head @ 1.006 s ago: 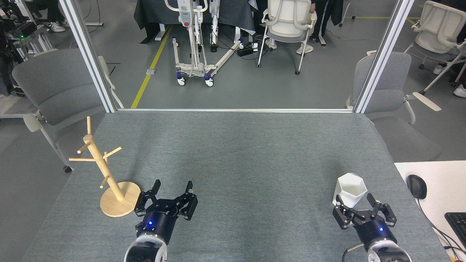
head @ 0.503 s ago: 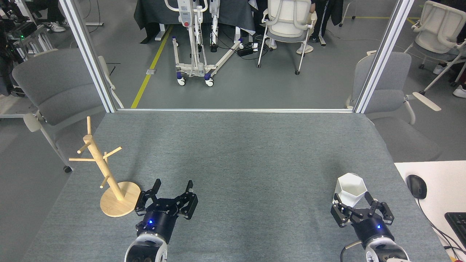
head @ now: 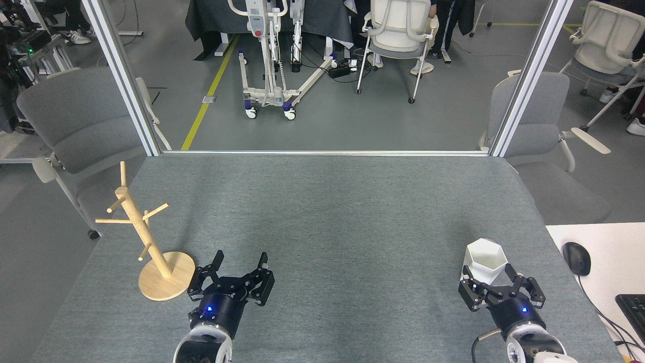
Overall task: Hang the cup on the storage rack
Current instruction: 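Close the right gripper on the white cup's rim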
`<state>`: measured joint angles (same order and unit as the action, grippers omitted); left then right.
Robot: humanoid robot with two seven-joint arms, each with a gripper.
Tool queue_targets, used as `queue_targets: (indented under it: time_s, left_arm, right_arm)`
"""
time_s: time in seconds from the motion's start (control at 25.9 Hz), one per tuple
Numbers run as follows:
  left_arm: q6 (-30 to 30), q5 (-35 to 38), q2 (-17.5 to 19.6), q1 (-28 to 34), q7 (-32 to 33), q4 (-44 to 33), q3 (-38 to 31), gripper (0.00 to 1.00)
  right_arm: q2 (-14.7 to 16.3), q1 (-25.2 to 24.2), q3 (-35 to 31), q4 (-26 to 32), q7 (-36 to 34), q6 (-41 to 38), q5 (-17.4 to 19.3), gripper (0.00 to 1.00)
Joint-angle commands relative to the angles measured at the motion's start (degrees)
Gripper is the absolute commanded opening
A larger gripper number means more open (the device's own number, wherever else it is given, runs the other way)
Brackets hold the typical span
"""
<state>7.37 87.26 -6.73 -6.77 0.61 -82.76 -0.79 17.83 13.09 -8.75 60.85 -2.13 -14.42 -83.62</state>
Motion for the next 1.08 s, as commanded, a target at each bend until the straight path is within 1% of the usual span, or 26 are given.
queue_targets:
  time_s: [0.0,0.23,0.66,0.77,1.04]
  left_arm:
    - [-0.1,0.0,-0.4,0.0,0.0,0.5,0.0,0.99]
    - [-0.1,-0.1,-0.4,0.0,0.0,0.9,0.0,0.99]
    - [-0.1,-0.1,-0.4,-0.5,0.0,2.3,0.0,0.99]
    - [-0.1,-0.1,-0.4,-0.8,0.0,2.8,0.0,0.99]
    - [-0.1,-0.1,-0.4,-1.1,0.1,3.0,0.0,0.99]
  right_arm:
    - [0.1,0.5,-0.1,-0.6,-0.1,0.0,0.0,0.99]
    - [0.4,1.6,-0.1,-1.3,-0.1,0.0,0.0,0.99]
    - [0.4,1.9,-0.2,-3.6,-0.1,0.0,0.0,0.99]
    - [0.5,2.9,-0.1,-3.9,-0.1,0.0,0.0,0.99]
    - [0.4,4.8,-0.1,-6.6,-0.1,0.1,0.0,0.99]
